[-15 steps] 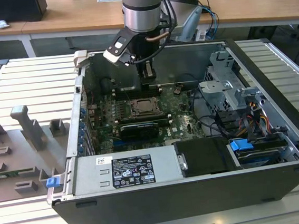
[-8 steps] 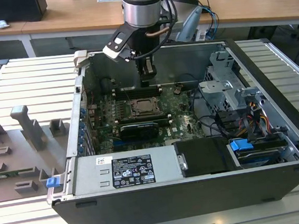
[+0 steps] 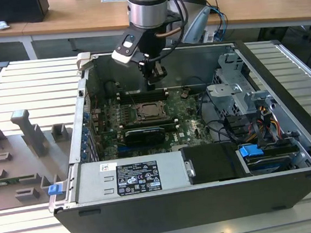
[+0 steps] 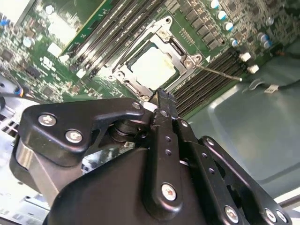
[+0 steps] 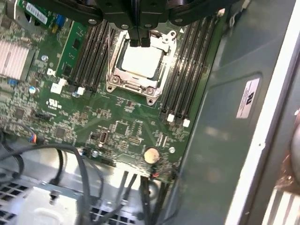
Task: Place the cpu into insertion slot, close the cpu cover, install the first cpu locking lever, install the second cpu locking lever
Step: 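Install the first cpu locking lever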
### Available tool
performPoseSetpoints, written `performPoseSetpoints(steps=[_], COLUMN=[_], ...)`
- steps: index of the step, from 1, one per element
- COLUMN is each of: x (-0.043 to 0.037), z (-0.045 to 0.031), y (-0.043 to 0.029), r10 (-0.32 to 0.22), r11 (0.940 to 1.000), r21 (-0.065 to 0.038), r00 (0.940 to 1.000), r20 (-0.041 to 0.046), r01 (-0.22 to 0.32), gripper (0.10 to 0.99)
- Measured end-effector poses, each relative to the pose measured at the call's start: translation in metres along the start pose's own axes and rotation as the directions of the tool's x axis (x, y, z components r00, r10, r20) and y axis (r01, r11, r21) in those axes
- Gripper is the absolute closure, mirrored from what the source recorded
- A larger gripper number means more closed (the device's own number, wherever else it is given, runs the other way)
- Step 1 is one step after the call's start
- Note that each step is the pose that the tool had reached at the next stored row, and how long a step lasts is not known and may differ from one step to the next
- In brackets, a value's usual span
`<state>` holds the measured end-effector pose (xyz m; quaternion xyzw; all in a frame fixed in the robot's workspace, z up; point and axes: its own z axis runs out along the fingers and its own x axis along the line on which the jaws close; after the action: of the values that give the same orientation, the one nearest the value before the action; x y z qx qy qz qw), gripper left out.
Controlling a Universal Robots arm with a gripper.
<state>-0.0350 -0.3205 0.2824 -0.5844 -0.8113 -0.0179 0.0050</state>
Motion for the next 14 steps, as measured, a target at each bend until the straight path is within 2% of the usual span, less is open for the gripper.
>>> performPoseSetpoints(steps=[6,8,11,14], x=[0.0,0.0,0.0,0.0], z=[0.0002,0.0002,0.0001,0.0002], y=[0.0,0.0,0.0,0.0], r10=[-0.032,-0.061,-0.126,-0.162], r11=[0.9995,0.9981,0.9921,0.9867], r21=[0.001,0.002,0.004,0.005], r00=[0.9995,0.9981,0.9921,0.9867], r20=[-0.0009,-0.0016,-0.0032,-0.0042], r01=[0.032,0.061,0.126,0.162], gripper=[0.98,0.98,0.98,0.98])
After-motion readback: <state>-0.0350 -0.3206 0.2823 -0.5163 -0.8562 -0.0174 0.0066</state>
